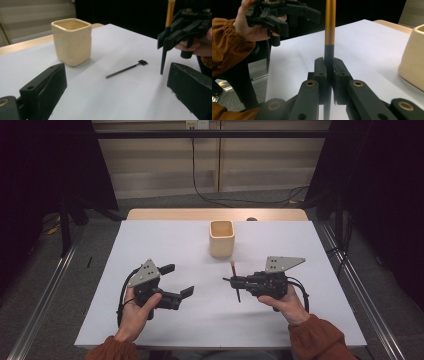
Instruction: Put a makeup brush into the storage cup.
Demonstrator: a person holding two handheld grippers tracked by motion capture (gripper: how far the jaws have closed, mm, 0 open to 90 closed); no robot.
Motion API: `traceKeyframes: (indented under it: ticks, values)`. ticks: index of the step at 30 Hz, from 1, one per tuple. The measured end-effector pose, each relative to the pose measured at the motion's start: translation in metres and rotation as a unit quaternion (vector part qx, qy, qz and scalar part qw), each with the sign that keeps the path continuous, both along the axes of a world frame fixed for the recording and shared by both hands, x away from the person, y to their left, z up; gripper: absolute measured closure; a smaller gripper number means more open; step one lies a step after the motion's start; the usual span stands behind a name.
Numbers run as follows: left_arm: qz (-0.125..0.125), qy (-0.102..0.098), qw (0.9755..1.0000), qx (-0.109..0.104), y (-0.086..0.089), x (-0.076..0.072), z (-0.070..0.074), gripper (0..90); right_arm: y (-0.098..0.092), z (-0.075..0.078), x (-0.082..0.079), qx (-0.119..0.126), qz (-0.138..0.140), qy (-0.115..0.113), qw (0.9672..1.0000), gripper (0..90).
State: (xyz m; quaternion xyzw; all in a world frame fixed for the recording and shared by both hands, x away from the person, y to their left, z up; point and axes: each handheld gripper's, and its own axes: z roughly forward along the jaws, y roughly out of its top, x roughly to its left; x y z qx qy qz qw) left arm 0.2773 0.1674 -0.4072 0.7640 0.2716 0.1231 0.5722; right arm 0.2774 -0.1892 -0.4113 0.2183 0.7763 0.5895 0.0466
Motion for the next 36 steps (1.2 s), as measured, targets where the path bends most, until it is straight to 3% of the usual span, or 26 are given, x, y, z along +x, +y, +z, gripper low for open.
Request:
traceKeyframes:
  ticks: [2, 9, 17, 24, 36]
  values:
    - [0.021, -0.004, 0.9998, 0.000, 0.006, -0.003, -0.002, 2.9, -0.001, 0.001, 0.000, 0.001, -0.004, 0.000, 1.0000, 83.4]
    - [0.041, -0.004, 0.9991, 0.008, 0.023, -0.012, -0.011, 2.7, -0.001, 0.004, 0.002, 0.004, -0.011, -0.004, 0.9999, 83.4]
    - [0.051, 0.001, 0.9987, 0.008, 0.032, -0.019, -0.019, 2.7, -0.005, 0.009, 0.009, 0.003, -0.025, -0.012, 0.9996, 83.4]
    - [0.048, 0.004, 0.9986, 0.020, 0.040, -0.025, -0.023, 2.7, -0.013, 0.025, 0.020, 0.018, -0.044, -0.026, 0.9985, 83.4]
    - [0.056, 0.005, 0.9983, 0.017, 0.046, -0.029, -0.027, 2.1, -0.008, 0.048, 0.047, 0.019, -0.058, -0.048, 0.9970, 83.4]
